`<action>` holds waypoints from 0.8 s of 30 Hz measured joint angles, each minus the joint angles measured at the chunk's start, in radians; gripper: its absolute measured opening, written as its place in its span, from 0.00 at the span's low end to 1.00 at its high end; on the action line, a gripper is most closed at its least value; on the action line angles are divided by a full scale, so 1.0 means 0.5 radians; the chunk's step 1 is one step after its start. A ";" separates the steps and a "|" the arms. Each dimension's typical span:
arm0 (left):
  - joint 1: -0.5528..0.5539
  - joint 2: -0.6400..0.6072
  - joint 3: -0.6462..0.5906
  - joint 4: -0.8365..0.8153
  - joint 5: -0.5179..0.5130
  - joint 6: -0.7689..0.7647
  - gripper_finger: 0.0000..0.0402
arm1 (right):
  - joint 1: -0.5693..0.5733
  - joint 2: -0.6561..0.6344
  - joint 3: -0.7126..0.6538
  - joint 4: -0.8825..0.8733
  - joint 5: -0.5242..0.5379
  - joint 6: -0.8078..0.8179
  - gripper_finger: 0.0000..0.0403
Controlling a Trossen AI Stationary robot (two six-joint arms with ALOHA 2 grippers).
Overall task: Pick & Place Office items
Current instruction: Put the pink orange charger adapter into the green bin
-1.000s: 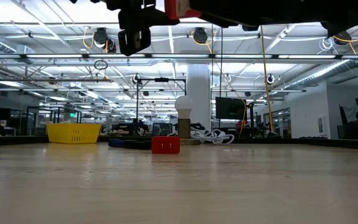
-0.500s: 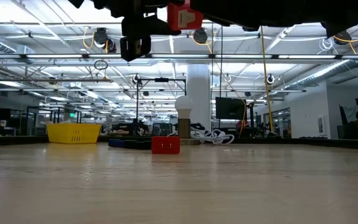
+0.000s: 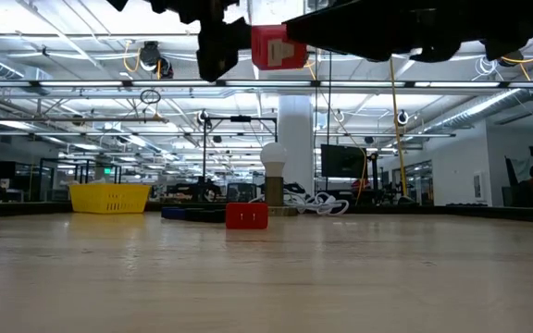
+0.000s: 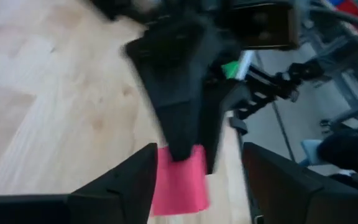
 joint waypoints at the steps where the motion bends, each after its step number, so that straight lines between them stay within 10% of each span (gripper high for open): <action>1: 0.007 0.000 0.000 0.022 0.030 0.019 0.60 | 0.000 -0.001 0.000 0.002 0.000 0.006 0.35; 9: 0.150 -0.126 0.001 -0.153 0.268 0.296 0.67 | 0.048 -0.199 0.001 -0.184 0.006 0.137 0.35; 24: 0.087 -0.201 0.000 0.044 -0.427 0.747 0.68 | 0.572 -1.147 0.002 -1.263 -0.207 1.372 0.35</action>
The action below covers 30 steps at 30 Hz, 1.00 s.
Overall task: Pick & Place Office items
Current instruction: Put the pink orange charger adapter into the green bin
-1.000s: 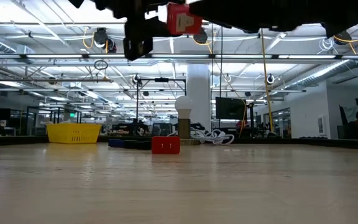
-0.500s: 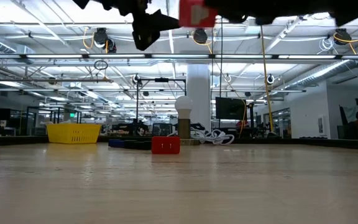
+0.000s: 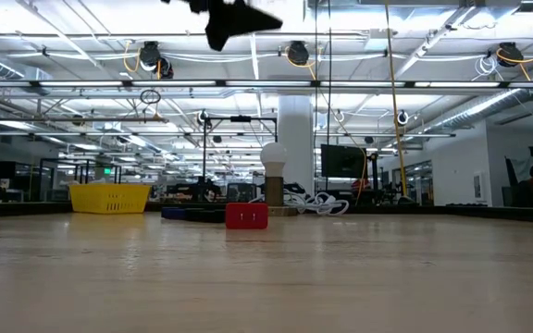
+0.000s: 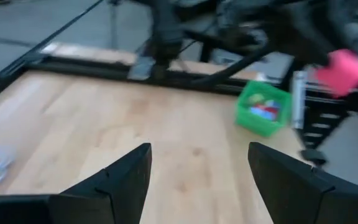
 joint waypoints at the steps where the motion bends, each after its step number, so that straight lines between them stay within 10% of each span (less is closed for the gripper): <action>1: 0.010 0.008 -0.016 0.013 -0.038 -0.024 0.68 | 0.039 -0.019 0.000 -0.051 -0.033 0.142 0.35; 14: 0.192 0.021 -0.426 0.737 -0.184 -0.180 0.67 | 0.589 -0.041 -0.001 -1.061 -0.055 1.819 0.35; 30: 0.198 0.021 -0.437 0.717 -0.166 -0.241 0.67 | 0.772 -0.023 -0.001 -1.615 -0.056 2.368 0.35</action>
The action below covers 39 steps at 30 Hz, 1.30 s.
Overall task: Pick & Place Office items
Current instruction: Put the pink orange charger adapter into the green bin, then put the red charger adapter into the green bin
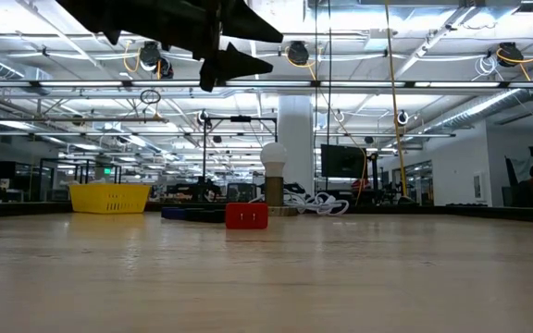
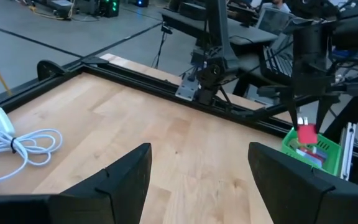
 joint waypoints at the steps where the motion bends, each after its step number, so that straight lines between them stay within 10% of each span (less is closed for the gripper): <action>1: -0.004 0.001 0.000 -0.003 0.000 0.001 0.67 | 0.020 0.014 0.000 0.011 -0.006 0.000 0.35; 20: -0.004 0.001 -0.002 -0.024 -0.017 0.001 0.67 | 0.085 0.405 0.001 0.074 -0.109 0.004 0.36; 29: -0.004 0.001 -0.002 -0.035 -0.017 0.000 0.68 | 0.028 0.397 0.000 0.190 -0.097 0.000 0.71; 39: -0.004 0.001 -0.002 -0.033 -0.018 -0.009 0.67 | -0.092 0.394 0.000 0.436 -0.171 -0.073 0.76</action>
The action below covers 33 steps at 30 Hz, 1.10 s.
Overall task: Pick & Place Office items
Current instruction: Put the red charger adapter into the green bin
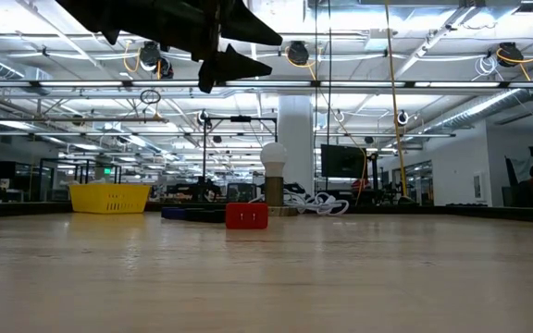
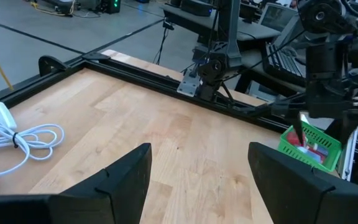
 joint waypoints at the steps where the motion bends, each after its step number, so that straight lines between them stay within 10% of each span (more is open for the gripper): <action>1: 0.000 0.000 0.000 0.000 0.000 0.000 0.67 | -0.016 0.000 0.000 0.057 -0.027 -0.042 0.75; 14: -0.002 0.000 0.000 0.002 0.000 -0.215 0.68 | -0.362 -0.005 0.000 0.742 -0.011 -1.336 0.74; 23: -0.026 0.000 0.000 -0.044 0.014 -0.367 0.67 | -0.672 -0.004 -0.001 0.910 0.499 -2.215 0.74; 33: -0.156 0.014 0.000 -0.098 -0.013 -0.376 0.68 | -0.948 0.007 -0.001 1.448 0.658 -2.605 0.74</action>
